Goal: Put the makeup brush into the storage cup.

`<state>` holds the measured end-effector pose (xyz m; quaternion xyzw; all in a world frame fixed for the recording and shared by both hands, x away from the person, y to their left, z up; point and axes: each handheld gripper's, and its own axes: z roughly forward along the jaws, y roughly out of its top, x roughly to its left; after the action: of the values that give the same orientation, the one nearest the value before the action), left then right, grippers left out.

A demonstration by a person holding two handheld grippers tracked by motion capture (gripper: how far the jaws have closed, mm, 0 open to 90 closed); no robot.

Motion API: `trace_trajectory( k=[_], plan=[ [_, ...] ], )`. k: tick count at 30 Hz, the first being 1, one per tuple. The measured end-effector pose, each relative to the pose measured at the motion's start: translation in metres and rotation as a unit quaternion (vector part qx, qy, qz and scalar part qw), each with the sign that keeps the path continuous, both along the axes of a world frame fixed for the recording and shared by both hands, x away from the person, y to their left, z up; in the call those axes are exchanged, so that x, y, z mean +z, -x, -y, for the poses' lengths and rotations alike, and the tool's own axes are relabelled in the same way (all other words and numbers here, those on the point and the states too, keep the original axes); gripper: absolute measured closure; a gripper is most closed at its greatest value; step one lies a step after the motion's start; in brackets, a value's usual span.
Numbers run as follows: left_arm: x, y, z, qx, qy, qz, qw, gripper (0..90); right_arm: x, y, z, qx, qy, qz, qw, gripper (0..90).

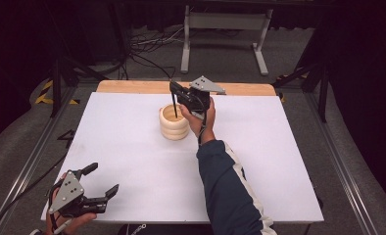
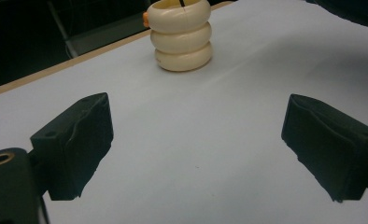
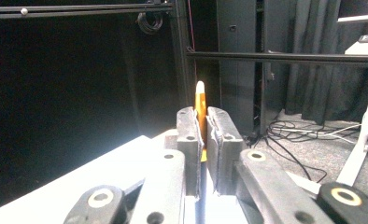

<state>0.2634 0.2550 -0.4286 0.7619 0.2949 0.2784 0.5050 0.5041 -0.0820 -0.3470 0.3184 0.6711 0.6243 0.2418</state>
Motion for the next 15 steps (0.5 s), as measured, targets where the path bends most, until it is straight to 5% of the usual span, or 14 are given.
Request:
trace_trajectory(
  k=[15],
  plan=[
    [0.0,0.0,0.001,-0.003,-0.005,0.002,1.0,9.7,-0.018,-0.001,0.008,-0.011,0.005,-0.016,0.9998,84.3]
  ],
)
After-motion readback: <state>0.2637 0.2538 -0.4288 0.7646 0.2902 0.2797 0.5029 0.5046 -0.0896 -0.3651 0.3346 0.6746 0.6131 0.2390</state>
